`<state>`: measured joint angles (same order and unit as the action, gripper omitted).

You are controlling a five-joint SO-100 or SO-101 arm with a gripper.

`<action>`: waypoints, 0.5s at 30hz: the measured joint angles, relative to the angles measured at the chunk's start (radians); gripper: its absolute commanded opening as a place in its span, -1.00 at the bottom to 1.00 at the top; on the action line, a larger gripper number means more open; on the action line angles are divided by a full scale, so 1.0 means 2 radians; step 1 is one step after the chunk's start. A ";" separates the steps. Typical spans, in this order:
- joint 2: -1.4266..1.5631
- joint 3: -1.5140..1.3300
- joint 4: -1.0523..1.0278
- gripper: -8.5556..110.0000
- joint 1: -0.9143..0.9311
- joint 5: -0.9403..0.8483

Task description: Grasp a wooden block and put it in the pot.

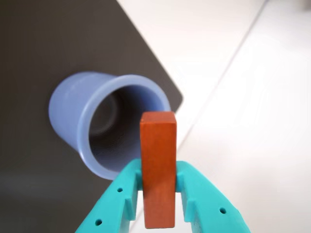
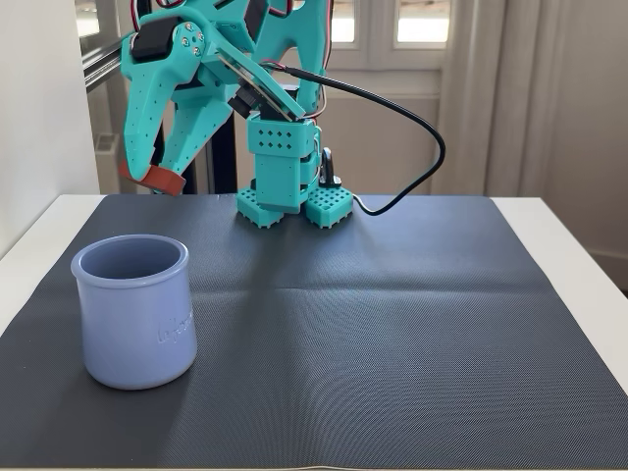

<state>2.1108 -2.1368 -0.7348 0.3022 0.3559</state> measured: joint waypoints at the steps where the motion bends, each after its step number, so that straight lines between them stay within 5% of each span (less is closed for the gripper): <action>1: -0.012 0.000 0.007 -0.85 -0.001 -0.001; 15: -0.066 0.000 0.031 -0.85 0.018 -0.014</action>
<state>1.9788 -2.1368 -0.6734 0.3390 0.3283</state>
